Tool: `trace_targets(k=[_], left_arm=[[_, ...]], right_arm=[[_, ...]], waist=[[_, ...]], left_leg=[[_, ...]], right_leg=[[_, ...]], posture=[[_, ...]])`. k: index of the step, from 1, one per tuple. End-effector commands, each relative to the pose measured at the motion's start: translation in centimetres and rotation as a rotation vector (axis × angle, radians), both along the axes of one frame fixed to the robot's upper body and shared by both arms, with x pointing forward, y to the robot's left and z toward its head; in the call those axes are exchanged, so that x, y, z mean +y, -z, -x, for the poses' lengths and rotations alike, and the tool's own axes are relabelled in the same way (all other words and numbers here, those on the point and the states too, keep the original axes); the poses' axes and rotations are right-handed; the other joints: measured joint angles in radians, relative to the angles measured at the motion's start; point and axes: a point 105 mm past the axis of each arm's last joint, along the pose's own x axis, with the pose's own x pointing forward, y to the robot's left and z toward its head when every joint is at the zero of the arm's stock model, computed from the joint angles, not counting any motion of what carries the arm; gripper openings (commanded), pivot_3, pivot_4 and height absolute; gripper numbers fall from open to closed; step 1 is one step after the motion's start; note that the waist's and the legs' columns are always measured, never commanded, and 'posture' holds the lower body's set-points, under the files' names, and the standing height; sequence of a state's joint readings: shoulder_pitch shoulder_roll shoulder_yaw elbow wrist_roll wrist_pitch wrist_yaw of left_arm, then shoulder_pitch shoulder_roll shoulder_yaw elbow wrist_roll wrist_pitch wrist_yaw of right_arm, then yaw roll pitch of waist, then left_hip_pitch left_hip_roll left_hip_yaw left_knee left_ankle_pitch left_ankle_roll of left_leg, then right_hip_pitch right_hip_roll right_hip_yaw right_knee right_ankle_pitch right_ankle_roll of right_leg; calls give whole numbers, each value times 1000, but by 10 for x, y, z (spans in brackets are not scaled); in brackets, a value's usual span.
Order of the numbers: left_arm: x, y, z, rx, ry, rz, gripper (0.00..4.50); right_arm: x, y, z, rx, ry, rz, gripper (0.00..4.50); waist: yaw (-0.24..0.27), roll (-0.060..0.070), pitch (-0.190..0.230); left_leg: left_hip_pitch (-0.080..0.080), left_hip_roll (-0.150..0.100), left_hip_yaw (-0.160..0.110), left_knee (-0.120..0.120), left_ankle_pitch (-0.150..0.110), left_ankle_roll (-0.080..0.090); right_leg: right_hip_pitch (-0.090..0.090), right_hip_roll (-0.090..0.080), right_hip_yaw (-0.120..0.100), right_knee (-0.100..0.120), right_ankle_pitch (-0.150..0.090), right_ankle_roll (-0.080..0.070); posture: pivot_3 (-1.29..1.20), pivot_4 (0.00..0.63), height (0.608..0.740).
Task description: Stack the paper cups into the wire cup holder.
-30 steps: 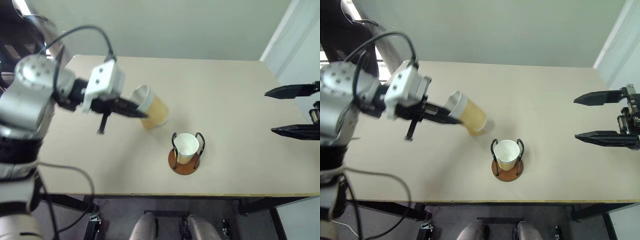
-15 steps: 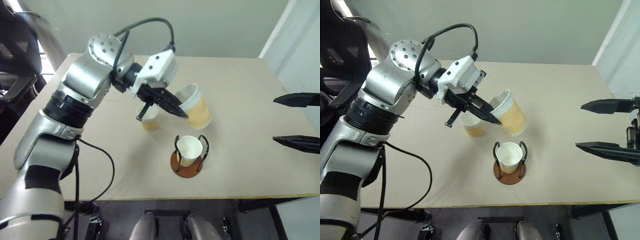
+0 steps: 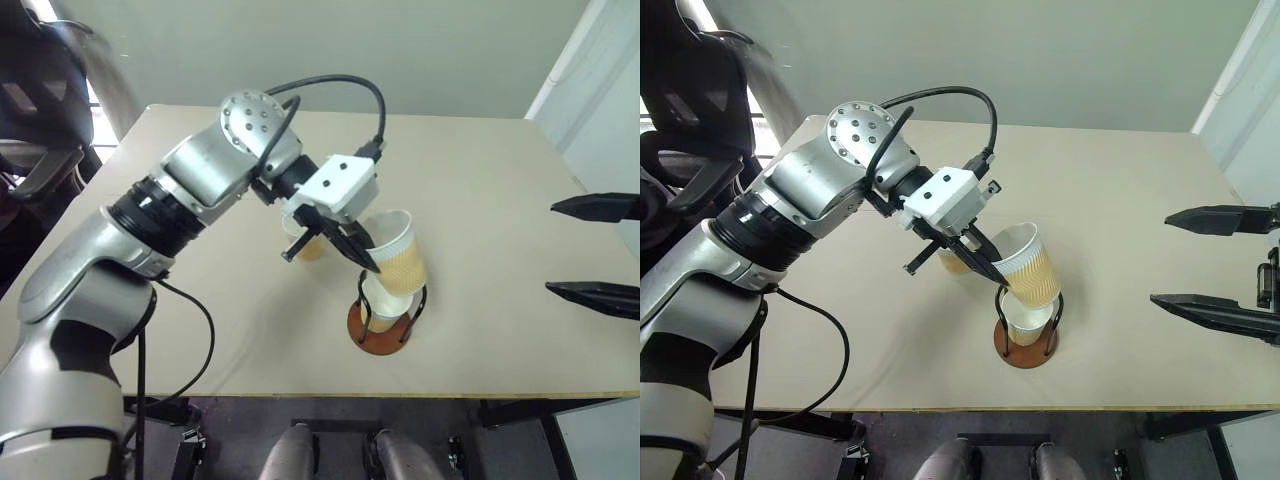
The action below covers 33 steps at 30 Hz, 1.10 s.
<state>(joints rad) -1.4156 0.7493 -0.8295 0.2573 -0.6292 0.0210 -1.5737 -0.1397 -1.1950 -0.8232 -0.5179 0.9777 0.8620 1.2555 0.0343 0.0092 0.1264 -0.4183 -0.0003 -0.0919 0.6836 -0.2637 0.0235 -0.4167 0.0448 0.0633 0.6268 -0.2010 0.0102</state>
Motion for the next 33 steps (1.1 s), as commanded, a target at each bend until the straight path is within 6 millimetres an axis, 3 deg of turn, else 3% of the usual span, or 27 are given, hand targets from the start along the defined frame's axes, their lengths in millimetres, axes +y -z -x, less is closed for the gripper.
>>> trace_targets(k=[1, 33], left_arm=[[-1, -5, 2, -47, 62, -27, 39], [-2, 15, -9, -121, 158, -164, 39]], right_arm=[[1, -8, 6, -53, 20, 2, 4500], [5, 3, 23, -60, 129, -28, 4500]], waist=[[0, 0, 0], [0, 1, 0]], left_leg=[[0, 0, 0, 0, 0, 0], [-1, -1, 1, 1, 0, 0]], right_leg=[[0, 0, 0, 0, 0, 0], [0, 0, 1, 0, -1, 3]], posture=[[0, 150, 740], [0, 150, 740]])
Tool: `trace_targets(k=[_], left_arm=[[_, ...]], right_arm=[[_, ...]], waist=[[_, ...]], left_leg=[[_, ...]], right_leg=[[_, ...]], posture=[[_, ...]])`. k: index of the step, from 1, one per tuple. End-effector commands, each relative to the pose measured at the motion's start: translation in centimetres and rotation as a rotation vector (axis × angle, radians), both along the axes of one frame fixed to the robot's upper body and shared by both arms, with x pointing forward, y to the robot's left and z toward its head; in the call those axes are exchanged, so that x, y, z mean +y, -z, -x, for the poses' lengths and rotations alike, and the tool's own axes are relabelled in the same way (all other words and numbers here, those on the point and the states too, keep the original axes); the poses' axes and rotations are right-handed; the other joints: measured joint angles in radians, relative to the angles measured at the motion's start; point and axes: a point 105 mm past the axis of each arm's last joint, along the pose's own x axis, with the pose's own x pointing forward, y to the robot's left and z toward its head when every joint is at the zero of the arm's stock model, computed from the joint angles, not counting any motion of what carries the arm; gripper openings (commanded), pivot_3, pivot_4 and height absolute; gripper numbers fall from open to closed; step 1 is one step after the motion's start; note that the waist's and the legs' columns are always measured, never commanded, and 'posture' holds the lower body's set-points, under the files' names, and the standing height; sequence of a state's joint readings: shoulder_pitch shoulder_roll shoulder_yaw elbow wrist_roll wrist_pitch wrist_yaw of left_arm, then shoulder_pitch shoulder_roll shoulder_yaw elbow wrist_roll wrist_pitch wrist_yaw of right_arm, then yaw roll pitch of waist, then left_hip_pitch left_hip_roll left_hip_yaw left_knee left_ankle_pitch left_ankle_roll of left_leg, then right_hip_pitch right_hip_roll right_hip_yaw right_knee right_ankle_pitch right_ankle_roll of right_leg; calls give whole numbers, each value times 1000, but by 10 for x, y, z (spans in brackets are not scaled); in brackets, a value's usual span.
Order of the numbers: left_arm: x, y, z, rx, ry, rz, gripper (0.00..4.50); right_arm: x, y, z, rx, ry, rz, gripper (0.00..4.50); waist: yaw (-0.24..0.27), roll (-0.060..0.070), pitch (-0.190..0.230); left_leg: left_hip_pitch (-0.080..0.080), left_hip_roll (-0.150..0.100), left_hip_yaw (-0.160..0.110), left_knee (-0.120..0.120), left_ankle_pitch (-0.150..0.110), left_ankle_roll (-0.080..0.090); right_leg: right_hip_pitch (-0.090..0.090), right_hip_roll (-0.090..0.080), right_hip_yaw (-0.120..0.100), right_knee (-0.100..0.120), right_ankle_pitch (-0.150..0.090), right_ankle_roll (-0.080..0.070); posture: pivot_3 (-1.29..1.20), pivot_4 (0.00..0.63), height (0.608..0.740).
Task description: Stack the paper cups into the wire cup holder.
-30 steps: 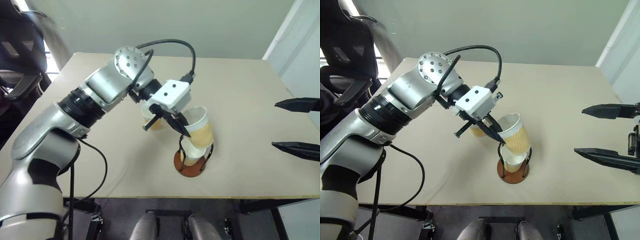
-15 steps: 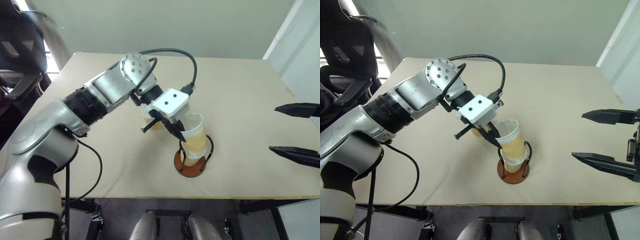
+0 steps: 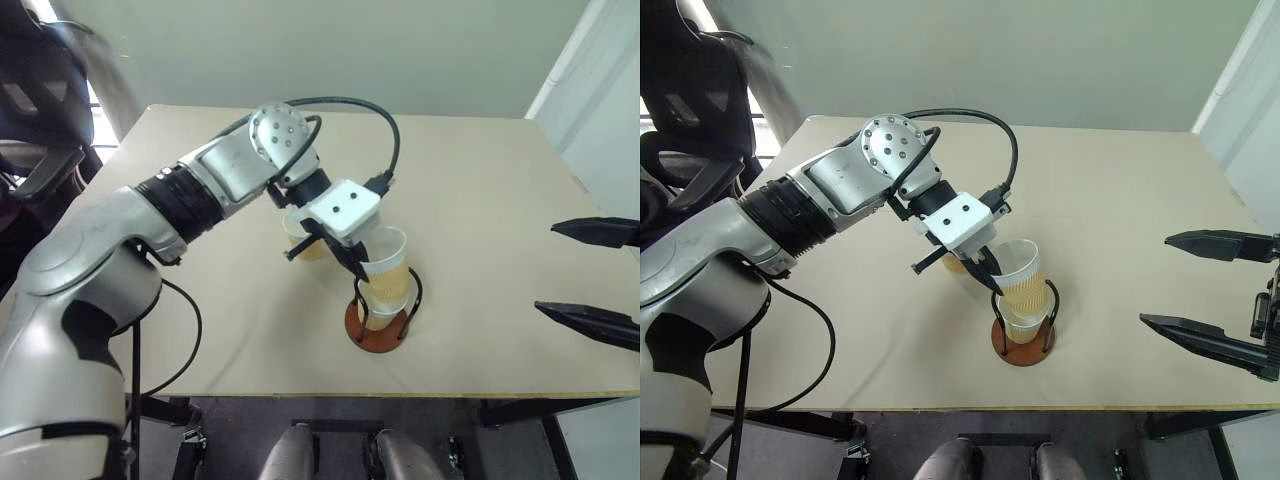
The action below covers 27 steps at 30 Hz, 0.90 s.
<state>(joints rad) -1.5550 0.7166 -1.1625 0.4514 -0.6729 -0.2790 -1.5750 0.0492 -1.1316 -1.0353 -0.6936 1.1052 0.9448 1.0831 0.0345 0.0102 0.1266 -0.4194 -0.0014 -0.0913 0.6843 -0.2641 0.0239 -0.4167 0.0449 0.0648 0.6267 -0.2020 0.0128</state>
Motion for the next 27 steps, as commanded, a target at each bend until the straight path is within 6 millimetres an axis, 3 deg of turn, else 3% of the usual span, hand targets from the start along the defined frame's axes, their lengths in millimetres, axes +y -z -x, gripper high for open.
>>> trace_targets(k=[1, 16, 27], left_arm=[[-2, -10, 5, -29, 61, -19, 39], [-2, -10, -4, -98, 86, -48, 39], [3, -9, 3, -111, 145, -124, 39]], right_arm=[[0, -7, 5, -52, 13, 0, 4500], [1, -5, 4, -52, 34, -11, 4500], [0, -4, 0, -58, 38, -5, 4500]], waist=[[0, 0, 0], [0, 0, 0], [1, 0, 0]], left_leg=[[0, 0, 0, 0, 0, 0], [0, 0, 0, 0, 0, 0], [-1, -1, 0, 1, -1, 1]], right_leg=[[0, 0, 0, 0, 0, 0], [0, 0, 1, 0, 0, 1], [0, 0, 1, 0, -1, 1]], posture=[[0, 150, 740], [0, 150, 740], [0, 150, 740]])
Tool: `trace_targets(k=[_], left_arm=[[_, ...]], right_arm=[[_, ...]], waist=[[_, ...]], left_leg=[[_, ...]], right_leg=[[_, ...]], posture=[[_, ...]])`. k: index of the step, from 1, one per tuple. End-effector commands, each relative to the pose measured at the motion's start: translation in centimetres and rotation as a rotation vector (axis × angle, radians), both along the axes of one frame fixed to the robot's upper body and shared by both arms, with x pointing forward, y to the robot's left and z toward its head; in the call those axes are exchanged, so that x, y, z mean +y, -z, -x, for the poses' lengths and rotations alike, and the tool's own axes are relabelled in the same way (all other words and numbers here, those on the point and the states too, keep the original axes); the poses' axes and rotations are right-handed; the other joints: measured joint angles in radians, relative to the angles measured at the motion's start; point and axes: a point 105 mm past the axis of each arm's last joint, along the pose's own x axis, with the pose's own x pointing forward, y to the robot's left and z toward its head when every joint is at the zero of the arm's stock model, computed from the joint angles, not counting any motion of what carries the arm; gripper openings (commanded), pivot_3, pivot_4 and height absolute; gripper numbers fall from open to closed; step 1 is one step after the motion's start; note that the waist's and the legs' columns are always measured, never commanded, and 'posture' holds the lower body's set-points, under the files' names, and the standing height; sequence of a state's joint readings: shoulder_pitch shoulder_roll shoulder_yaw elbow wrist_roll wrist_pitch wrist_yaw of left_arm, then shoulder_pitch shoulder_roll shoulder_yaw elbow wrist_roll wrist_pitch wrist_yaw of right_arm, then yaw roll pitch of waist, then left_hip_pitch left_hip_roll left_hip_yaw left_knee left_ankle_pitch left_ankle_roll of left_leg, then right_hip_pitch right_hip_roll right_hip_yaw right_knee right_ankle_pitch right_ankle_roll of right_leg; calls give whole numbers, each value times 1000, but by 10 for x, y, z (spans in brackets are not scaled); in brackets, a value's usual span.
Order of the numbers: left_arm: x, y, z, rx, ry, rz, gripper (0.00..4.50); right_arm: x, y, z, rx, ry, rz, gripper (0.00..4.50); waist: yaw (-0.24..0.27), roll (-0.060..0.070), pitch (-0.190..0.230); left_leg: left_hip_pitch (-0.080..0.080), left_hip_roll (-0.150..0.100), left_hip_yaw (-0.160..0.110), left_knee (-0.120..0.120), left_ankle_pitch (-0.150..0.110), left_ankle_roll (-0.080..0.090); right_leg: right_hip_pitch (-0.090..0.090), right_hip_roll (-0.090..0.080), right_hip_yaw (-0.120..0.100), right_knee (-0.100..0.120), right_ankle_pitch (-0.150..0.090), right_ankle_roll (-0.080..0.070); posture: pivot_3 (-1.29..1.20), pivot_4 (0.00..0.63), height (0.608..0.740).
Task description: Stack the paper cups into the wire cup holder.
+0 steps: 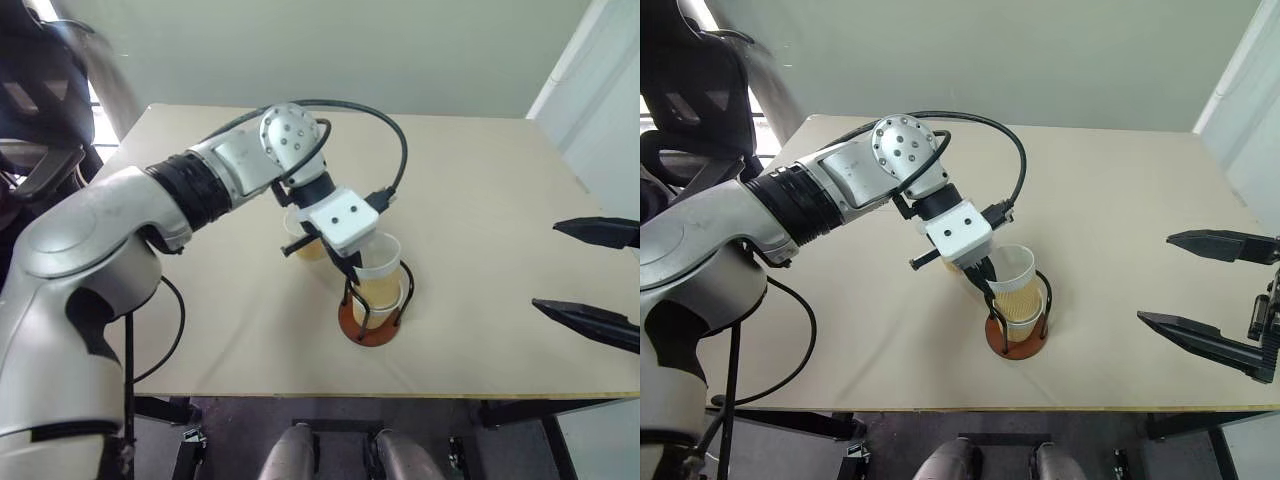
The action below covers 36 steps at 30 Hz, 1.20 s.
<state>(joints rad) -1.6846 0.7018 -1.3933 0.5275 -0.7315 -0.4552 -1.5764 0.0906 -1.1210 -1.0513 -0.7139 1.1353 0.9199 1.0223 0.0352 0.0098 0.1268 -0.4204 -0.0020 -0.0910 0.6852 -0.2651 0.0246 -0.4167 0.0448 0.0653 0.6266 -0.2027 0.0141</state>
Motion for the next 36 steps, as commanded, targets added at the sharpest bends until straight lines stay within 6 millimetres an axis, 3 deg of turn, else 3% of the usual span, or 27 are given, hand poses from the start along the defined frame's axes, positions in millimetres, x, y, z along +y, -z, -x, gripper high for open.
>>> trace_targets(k=[1, 8, 9, 12, 18, 22, 23, 26, 29, 32, 36], left_arm=[[2, -12, 5, -30, 56, -24, 39], [-6, -10, 0, -36, 52, -6, 39], [-6, -11, 1, -34, 56, 2, 210], [-4, -11, 1, -34, 56, 4, 911], [-3, -14, -1, -41, 48, 30, 3098], [-17, -41, -16, -35, -46, 216, 4487], [-16, -50, -25, -35, -104, 275, 4487], [4, -63, -55, -61, -321, 385, 4487], [53, -57, -80, -72, -573, 361, 4487], [98, -40, -85, -33, -738, 296, 4487], [113, -34, -84, 29, -804, 328, 4487]], right_arm=[[0, -6, 1, -43, 9, 11, 4500], [-1, -6, 1, -48, 13, 16, 4500], [-1, -6, 1, -48, 13, 18, 4500], [-2, -6, 0, -47, 13, 27, 4500], [-1, -6, -2, -51, 4, 26, 4500], [-4, -7, -5, -51, 0, 29, 4500], [-4, -7, -7, -50, -3, 31, 4500], [-5, -8, -10, -52, -17, 35, 4500], [-7, -7, -14, -52, -23, 38, 4500], [-7, -6, -18, -53, -34, 42, 4500], [-8, -5, -24, -52, -52, 49, 4500]], waist=[[0, 0, 0], [2, 0, 0], [2, 0, 0], [2, 0, 0], [2, 0, 0], [5, 0, 0], [5, 0, 0], [4, 3, 0], [-12, 4, -1], [-24, 8, -1], [-9, 7, -1]], left_leg=[[0, 0, 0, 0, 0, 0], [0, 0, 0, 1, -1, 0], [0, 0, 0, 2, -1, 1], [0, 0, 0, 2, -1, 1], [0, 0, 0, 2, -1, 1], [-1, 0, 0, 4, -1, 1], [-1, 0, 0, 6, -2, 2], [-2, 0, 1, 10, -3, 4], [-1, 0, 1, 12, -5, 3], [1, 0, 2, 11, -6, 3], [-1, 1, 1, 13, -5, 2]], right_leg=[[0, 0, 0, 0, 0, 0], [0, 0, 0, 0, 0, 0], [0, 0, 0, 0, 0, 0], [0, 0, 0, 0, 0, 0], [0, 0, 0, 0, 0, 0], [1, 0, 0, 1, 0, 1], [1, 0, 0, 1, 1, 2], [1, 0, 0, 0, 1, 3], [1, 0, 1, 1, 1, 3], [1, 1, 2, 1, 1, 3], [0, 2, 3, 1, 1, 3]], posture=[[0, 150, 740], [0, 150, 740], [0, 150, 740], [0, 150, 740], [0, 150, 740], [0, 150, 740], [0, 150, 740], [0, 150, 740], [0, 150, 740], [0, 150, 740], [0, 150, 740]])
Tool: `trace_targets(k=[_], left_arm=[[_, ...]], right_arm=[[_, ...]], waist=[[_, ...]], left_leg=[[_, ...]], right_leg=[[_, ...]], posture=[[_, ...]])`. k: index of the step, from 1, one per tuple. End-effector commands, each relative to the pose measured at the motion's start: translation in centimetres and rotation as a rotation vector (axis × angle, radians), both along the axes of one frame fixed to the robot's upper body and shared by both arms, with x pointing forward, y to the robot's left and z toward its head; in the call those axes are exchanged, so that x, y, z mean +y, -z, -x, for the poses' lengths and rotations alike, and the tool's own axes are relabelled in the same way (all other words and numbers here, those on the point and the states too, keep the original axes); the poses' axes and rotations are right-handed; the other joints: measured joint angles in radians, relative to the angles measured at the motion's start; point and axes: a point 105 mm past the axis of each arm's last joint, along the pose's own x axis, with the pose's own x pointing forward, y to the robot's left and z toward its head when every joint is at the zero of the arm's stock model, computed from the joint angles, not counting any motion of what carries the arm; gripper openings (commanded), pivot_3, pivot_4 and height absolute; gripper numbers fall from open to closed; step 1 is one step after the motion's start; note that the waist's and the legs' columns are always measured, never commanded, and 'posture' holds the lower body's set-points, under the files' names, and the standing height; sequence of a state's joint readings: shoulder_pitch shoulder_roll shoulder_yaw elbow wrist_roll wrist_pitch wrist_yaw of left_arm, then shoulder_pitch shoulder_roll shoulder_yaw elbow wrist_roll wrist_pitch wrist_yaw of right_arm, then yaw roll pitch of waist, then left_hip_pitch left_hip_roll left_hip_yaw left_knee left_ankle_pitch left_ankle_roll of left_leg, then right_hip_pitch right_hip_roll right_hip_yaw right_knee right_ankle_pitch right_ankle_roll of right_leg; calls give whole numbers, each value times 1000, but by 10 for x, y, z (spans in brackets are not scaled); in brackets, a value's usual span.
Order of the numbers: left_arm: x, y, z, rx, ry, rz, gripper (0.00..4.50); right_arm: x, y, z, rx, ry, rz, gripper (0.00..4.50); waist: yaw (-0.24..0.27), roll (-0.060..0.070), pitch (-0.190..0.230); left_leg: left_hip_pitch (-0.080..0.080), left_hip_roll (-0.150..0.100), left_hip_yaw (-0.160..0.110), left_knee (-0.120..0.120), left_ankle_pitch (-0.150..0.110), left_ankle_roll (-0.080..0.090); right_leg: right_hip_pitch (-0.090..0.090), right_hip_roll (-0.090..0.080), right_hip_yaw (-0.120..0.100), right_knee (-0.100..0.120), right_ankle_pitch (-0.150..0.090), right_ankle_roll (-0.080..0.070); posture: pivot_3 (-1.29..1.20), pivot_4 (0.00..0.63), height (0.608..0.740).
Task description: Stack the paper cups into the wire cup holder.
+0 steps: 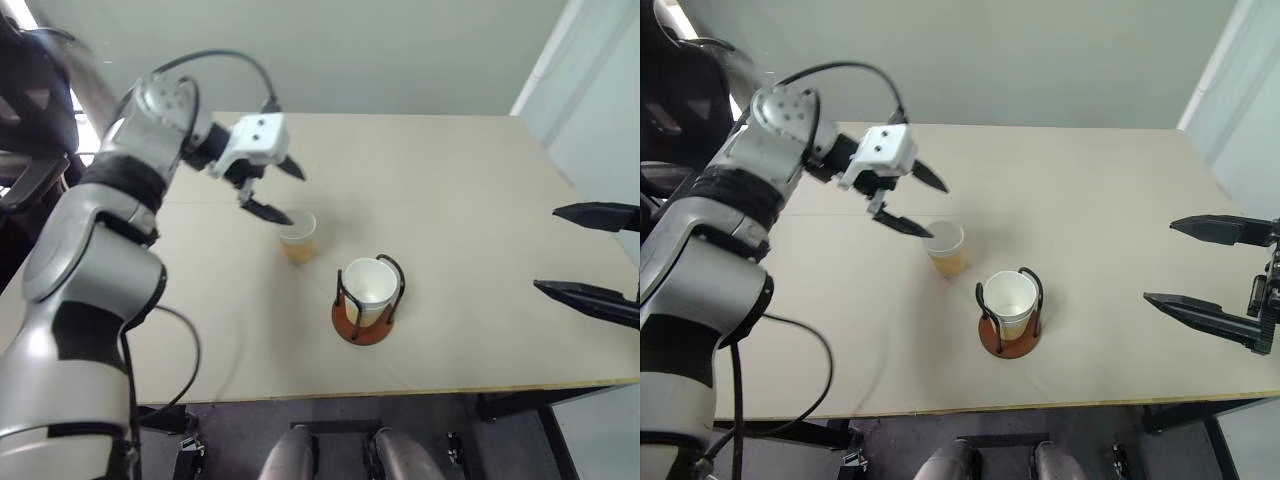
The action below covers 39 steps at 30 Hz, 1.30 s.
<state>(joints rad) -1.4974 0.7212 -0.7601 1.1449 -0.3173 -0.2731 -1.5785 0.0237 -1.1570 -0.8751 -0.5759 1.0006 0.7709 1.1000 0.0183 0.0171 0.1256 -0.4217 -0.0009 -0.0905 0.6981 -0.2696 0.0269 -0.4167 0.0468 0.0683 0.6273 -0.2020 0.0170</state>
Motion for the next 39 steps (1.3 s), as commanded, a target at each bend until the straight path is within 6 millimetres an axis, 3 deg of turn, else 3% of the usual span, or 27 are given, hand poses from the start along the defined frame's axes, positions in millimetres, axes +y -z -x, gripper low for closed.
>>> trace_targets(k=[1, 9, 20, 24, 33, 37, 39], left_arm=[[-3, -12, 4, 3, 15, 50, 4487], [-18, 17, 4, 62, 58, 109, 4487], [-23, 60, 1, 63, 76, 4, 4487], [-25, 67, 3, 81, 90, 3, 3561], [-27, 65, -1, 46, 82, -2, 223], [-18, 67, -4, 22, 48, -32, 51], [-21, 57, -3, 23, 65, -3, 51]], right_arm=[[3, -6, -3, -35, -27, 33, 4500], [4, -9, -8, -40, -39, 57, 4500], [2, -13, -2, -42, -19, 72, 4500], [2, -13, 0, -42, -11, 76, 4500], [1, -14, 0, -42, -4, 79, 4500], [1, -14, -1, -44, -7, 79, 4500], [1, -14, -2, -46, -6, 82, 4500]], waist=[[18, -1, 0], [36, 0, 0], [27, 0, 0], [25, 0, 0], [25, 0, 0], [25, 0, 0], [25, 0, 0]], left_leg=[[-1, -1, 0, 1, 1, 2], [-2, -6, 7, 1, 2, 10], [1, -7, 17, 1, 3, 15], [1, -6, 17, 1, 2, 15], [1, -6, 18, 1, 2, 16], [1, -6, 18, 1, 2, 16], [1, -6, 18, 1, 2, 16]], right_leg=[[0, 0, 0, 0, 0, 1], [0, -12, -4, 0, 1, 5], [-1, -17, -1, 0, 2, 7], [0, -17, -1, 0, 2, 7], [-1, -17, -1, 0, 2, 7], [-1, -17, -1, 0, 2, 7], [-1, -17, -1, 0, 2, 7]], posture=[[0, 150, 740], [0, 150, 740], [0, 150, 740], [0, 150, 740], [0, 150, 740], [0, 150, 740], [0, 150, 740]])
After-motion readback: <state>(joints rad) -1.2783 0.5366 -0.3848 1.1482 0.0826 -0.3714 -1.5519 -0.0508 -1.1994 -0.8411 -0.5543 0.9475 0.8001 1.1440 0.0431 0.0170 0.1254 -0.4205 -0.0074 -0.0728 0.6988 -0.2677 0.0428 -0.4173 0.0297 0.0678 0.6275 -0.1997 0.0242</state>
